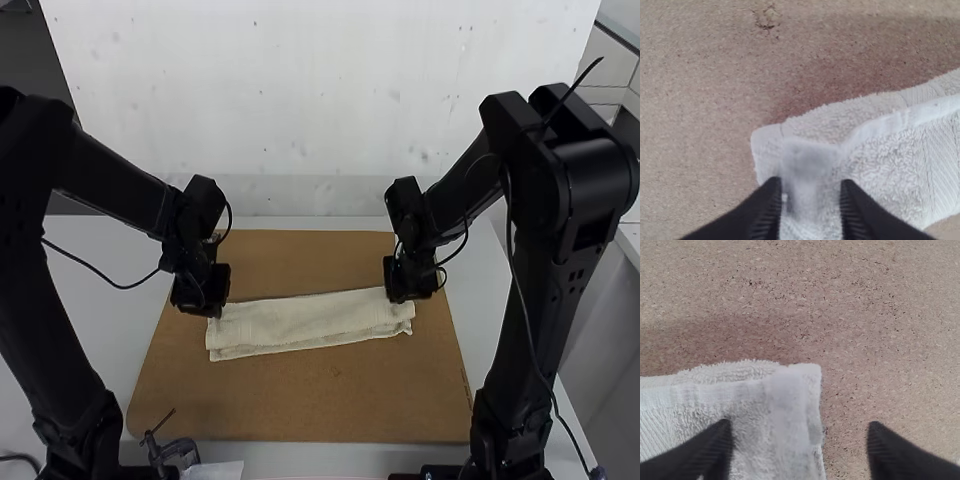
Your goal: Fold the towel.
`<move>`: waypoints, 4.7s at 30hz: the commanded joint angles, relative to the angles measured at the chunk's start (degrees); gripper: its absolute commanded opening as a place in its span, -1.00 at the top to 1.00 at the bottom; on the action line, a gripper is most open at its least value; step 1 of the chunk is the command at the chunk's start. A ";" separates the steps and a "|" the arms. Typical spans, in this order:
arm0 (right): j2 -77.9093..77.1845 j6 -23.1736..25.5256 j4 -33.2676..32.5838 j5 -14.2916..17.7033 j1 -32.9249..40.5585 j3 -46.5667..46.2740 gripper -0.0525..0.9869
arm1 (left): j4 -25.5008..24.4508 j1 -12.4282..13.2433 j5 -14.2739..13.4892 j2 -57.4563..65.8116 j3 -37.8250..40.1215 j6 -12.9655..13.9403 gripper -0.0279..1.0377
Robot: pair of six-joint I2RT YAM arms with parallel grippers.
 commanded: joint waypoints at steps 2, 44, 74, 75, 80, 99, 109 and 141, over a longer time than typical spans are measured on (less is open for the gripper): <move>-5.18 2.11 -0.92 -2.06 -2.48 0.02 -0.69 | 0.10 1.89 1.94 -6.01 0.14 0.07 -0.04; 1.59 5.19 -18.33 -15.51 -16.63 7.49 0.87 | -1.48 8.21 2.38 -16.74 -2.14 4.47 -0.90; 2.03 16.96 -26.32 -6.19 13.43 19.00 0.87 | -1.31 13.84 2.29 -20.08 -6.18 6.49 -0.87; 2.82 17.67 -26.85 -5.93 15.10 20.32 0.87 | -1.31 14.37 2.29 -20.78 -6.62 7.02 -0.87; 7.48 20.30 -30.01 -4.96 21.69 26.83 0.87 | -1.48 17.18 2.55 -22.18 -7.50 8.95 -0.87; 17.32 23.29 -36.78 -4.61 33.11 41.42 0.87 | -1.13 18.85 3.17 -22.36 -8.29 9.21 -0.87; 19.87 24.35 -36.43 -4.43 34.43 42.56 0.79 | -0.78 19.73 3.96 -22.27 -9.08 9.48 -0.87; 14.42 24.35 -28.87 -5.84 33.82 36.49 0.79 | 1.42 19.90 4.75 -21.83 -10.93 9.57 -0.87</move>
